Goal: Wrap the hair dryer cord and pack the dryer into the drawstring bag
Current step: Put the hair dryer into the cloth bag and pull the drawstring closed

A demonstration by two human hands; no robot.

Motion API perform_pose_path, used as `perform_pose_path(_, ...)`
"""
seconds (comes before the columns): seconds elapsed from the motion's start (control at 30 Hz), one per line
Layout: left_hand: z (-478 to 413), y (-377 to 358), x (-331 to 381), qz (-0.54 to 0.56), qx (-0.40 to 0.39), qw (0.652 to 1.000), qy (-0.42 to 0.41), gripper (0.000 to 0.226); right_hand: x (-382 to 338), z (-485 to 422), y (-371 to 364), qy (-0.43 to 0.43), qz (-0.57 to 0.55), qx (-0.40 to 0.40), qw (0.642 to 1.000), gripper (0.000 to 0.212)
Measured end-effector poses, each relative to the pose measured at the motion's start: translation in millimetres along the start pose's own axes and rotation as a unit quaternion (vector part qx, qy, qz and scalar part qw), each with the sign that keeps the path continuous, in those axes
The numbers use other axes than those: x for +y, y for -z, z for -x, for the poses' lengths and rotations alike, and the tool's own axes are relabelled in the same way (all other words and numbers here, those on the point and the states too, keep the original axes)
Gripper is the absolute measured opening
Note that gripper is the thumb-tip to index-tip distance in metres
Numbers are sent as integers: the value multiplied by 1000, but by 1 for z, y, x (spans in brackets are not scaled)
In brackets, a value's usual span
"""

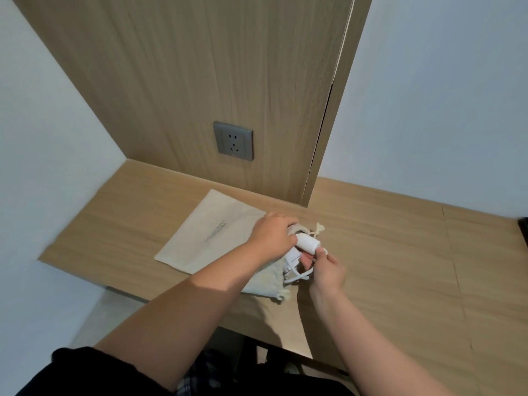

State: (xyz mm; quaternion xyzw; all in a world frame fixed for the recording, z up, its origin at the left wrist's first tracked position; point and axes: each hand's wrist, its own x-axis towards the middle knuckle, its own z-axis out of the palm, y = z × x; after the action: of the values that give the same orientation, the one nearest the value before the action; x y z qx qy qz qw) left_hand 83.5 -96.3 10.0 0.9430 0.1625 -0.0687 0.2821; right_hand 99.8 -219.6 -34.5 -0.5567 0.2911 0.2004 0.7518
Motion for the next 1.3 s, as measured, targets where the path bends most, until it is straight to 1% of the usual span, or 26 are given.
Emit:
perform_pose_path(0.03,6,2,-2,10,12,1000,-13,51,2,-1,0,-6,-30,11,999,19)
perform_pose_path(0.1,19,2,-9,11,27,999,-27,60,1,-3,0,-24,-60,-13,998,18)
perform_pose_path(0.13,26,2,-13,4,30,999,-28,62,1,-7,2,-41,-48,-46,997,18)
perform_pose_path(0.17,35,1,-17,-5,32,999,-24,63,-1,-12,4,-61,-10,-87,994,19)
perform_pose_path(0.2,43,-1,-20,-15,38,999,-19,62,-4,-18,7,-83,51,-130,987,19)
perform_pose_path(0.27,56,-3,-22,-53,61,997,-1,56,-11,-22,16,-107,189,-219,951,19)
perform_pose_path(0.33,65,-5,-20,-88,84,992,34,47,-19,-24,27,-97,286,-297,906,18)
perform_pose_path(0.4,75,-8,-19,-99,81,989,79,44,-25,-26,37,-68,347,-363,862,22)
perform_pose_path(0.47,85,-17,-20,-120,56,986,98,51,-26,-29,42,-28,383,-408,828,39)
perform_pose_path(0.5,90,-22,-21,-133,41,985,102,56,-25,-29,43,-8,397,-416,818,45)
perform_pose_path(0.53,92,-28,-22,-144,27,983,107,60,-24,-27,41,9,405,-411,817,45)
perform_pose_path(0.6,94,-35,-24,-174,-3,977,126,60,-22,-22,37,50,414,-377,827,41)
perform_pose_path(0.67,92,-36,-24,-192,-30,970,142,49,-20,-22,35,74,424,-364,826,42)
perform_pose_path(0.73,92,-35,-25,-174,-40,973,149,39,-21,-27,37,56,425,-389,815,47)
perform_pose_path(0.8,92,-32,-29,-147,-31,980,131,33,-25,-25,38,35,438,-411,799,53)
perform_pose_path(0.83,94,-29,-31,-130,-27,984,115,30,-27,-24,37,38,447,-406,796,51)
perform_pose_path(0.87,95,-26,-34,-105,-25,989,99,27,-26,-23,36,49,455,-389,799,47)
perform_pose_path(0.93,96,-20,-40,-44,-25,996,67,24,-20,-20,31,71,459,-344,816,37)
perform_pose_path(1.0,97,-15,-45,-3,-24,999,45,26,-12,-14,23,86,456,-307,831,29)
perform_pose_path(1.07,98,-12,-52,23,-26,999,31,32,-4,-10,13,93,443,-274,848,28)
perform_pose_path(1.13,100,-10,-58,37,-35,999,19,36,0,-5,0,103,427,-241,866,24)
perform_pose_path(1.2,103,-10,-61,36,-54,998,8,34,6,1,-16,135,419,-204,874,23)
perform_pose_path(1.27,105,-9,-63,21,-69,997,-1,29,12,7,-30,171,419,-190,871,13)
perform_pose_path(1.3,105,-8,-64,1,-69,998,-7,25,15,7,-35,175,425,-197,866,7)
